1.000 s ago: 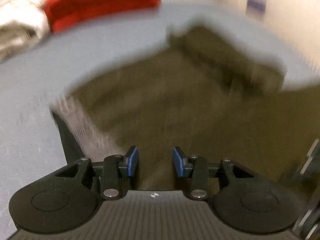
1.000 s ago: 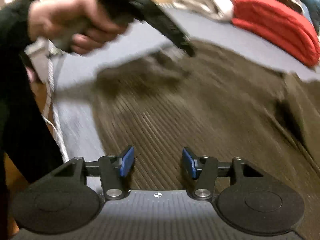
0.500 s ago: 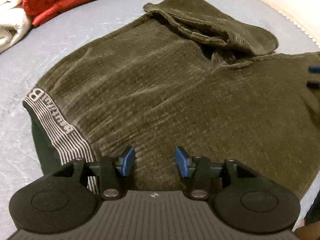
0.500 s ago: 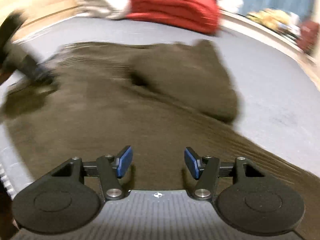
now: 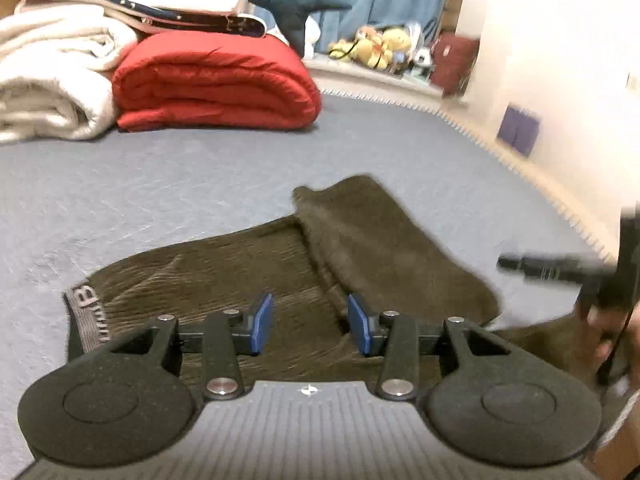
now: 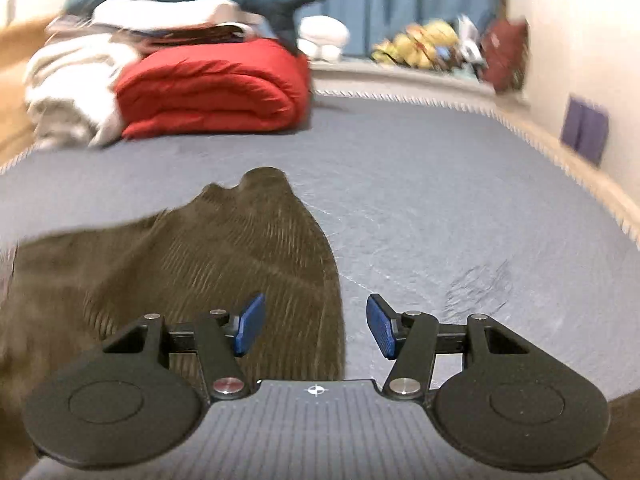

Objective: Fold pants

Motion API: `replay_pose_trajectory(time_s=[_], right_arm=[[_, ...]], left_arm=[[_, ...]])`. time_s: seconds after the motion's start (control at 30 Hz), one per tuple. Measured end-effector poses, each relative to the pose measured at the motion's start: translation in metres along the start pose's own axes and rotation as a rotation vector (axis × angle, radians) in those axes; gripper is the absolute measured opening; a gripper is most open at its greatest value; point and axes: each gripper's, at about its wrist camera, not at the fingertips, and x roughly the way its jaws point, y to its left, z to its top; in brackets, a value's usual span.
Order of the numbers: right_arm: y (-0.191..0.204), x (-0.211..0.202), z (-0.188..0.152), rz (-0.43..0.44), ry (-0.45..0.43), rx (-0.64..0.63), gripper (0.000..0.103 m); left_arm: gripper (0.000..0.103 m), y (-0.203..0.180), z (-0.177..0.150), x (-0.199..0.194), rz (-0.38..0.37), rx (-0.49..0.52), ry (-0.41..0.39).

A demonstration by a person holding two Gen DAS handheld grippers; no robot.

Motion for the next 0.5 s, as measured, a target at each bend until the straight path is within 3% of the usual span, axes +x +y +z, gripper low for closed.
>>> replay_pose_trajectory(time_s=[0.1,0.3,0.4,0.5], right_arm=[[-0.009,0.032,0.003,-0.001,0.055,0.052,0.059],[-0.021,0.083,-0.008,-0.011,0.195,0.139,0.057],[-0.013,0.086,-0.012,0.042,0.205,0.105,0.016],[0.0,0.069,-0.01,0.089,0.133,-0.008,0.013]], left_arm=[[0.045,-0.008,-0.003,0.017,-0.015,0.024,0.042],[0.045,-0.003,-0.002,0.03,-0.007,0.063,0.043],[0.045,0.011,-0.007,0.04,-0.007,0.027,0.07],[0.045,0.019,-0.005,0.043,-0.008,0.01,0.077]])
